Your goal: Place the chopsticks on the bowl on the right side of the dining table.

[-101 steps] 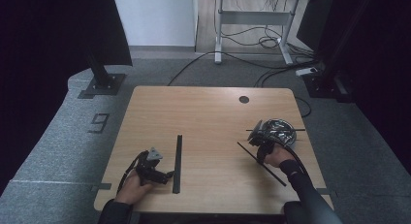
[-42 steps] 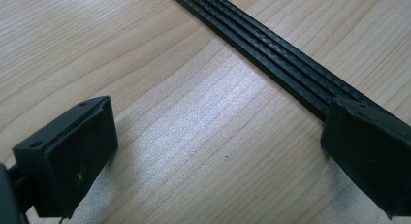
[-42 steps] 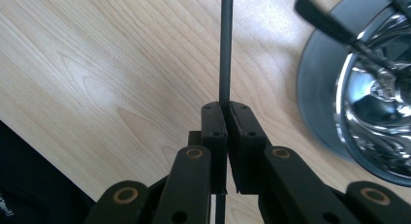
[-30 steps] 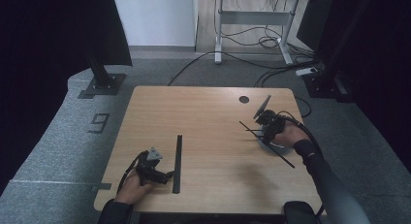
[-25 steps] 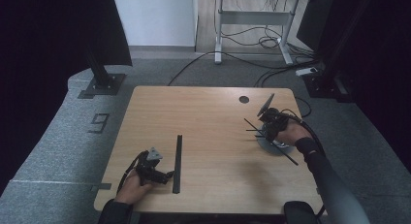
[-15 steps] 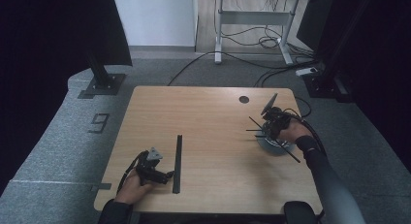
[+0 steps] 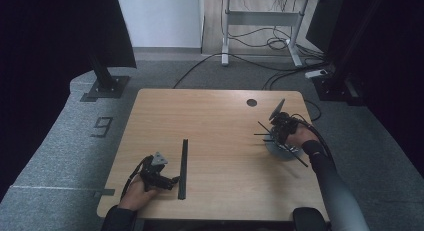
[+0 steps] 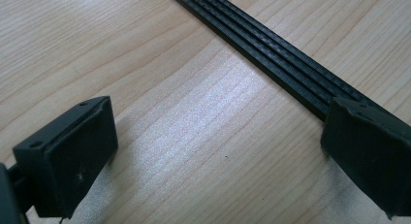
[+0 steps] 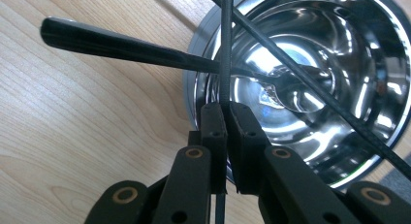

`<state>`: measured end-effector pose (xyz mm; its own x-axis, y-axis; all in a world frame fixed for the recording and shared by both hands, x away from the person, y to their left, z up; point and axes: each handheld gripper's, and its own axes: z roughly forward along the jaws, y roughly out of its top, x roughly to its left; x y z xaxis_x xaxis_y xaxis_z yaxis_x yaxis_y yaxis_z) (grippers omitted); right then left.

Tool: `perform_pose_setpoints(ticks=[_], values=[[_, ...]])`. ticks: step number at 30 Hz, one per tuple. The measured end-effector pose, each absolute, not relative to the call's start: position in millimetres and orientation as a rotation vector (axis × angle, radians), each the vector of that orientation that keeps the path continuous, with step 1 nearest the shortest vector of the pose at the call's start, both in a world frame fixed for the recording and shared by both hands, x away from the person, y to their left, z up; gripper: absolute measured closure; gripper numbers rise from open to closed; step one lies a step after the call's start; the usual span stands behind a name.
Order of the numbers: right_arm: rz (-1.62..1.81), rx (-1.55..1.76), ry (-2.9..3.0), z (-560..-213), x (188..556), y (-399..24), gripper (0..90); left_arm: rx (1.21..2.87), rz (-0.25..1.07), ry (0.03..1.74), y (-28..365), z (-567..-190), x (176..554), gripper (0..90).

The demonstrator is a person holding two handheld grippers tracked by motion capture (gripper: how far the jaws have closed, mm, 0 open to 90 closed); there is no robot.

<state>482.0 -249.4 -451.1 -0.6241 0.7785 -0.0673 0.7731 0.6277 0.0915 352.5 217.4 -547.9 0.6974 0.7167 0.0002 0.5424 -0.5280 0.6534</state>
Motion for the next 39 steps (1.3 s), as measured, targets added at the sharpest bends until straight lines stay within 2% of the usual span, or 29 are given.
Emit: perform_pose_setpoints(ticks=[9, 12, 13, 17, 18, 19, 20, 21, 23, 24, 25, 26, 29, 30, 32, 34, 35, 39], values=[[0.114, 1.325, 2.724, -460, 485, -254, 85.0, 2.268, 0.357, 0.958, 217, -548, 353, 0.0], [0.120, 1.322, 2.727, -460, 484, -256, 82.1, 2.268, 0.358, 0.957, 217, -548, 353, 0.0], [0.140, 1.324, 2.714, -459, 483, -257, 76.5, 2.268, 0.356, 0.957, 217, -548, 353, 0.0], [0.226, 1.353, 2.663, -452, 480, -264, 63.1, 2.269, 0.355, 0.958, 217, -548, 353, 0.0], [0.226, 1.353, 2.663, -452, 480, -264, 63.1, 2.270, 0.355, 0.958, 217, -548, 353, 0.0], [0.283, 1.374, 2.633, -449, 478, -269, 54.7, 2.269, 0.356, 0.958, 217, -548, 353, 0.0], [0.283, 1.374, 2.633, -449, 478, -269, 54.7, 2.269, 0.356, 0.958, 217, -548, 353, 0.0], [0.345, 1.397, 2.589, -446, 475, -274, 46.3, 2.269, 0.355, 0.960, 217, -548, 352, 0.0], [0.409, 1.424, 2.548, -445, 471, -280, 39.0, 2.268, 0.356, 0.959, 217, -548, 352, 0.0], [0.409, 1.424, 2.548, -445, 471, -280, 39.0, 2.268, 0.356, 0.959, 217, -548, 352, 0.0], [0.421, 1.449, 2.492, -445, 467, -285, 33.0, 2.267, 0.356, 0.959, 217, -548, 352, 0.0], [0.421, 1.449, 2.492, -445, 467, -285, 33.0, 2.267, 0.356, 0.959, 217, -548, 352, 0.0], [0.484, 1.512, 2.392, -448, 458, -294, 20.3, 2.267, 0.355, 0.959, 217, -548, 352, 0.0], [0.484, 1.512, 2.392, -448, 458, -294, 20.3, 2.267, 0.355, 0.959, 217, -548, 352, 0.0], [0.563, 1.540, 2.314, -452, 450, -301, 12.7, 2.268, 0.355, 0.959, 217, -548, 353, 0.0], [0.585, 1.544, 2.289, -452, 447, -303, 12.4, 2.267, 0.356, 0.959, 217, -548, 352, 0.0], [0.630, 1.553, 2.251, -454, 442, -305, 6.2, 2.268, 0.355, 0.959, 217, -548, 352, 0.0], [0.686, 1.575, 2.196, -459, 435, -307, 0.0, 2.266, 0.357, 0.959, 217, -548, 352, 0.0]])
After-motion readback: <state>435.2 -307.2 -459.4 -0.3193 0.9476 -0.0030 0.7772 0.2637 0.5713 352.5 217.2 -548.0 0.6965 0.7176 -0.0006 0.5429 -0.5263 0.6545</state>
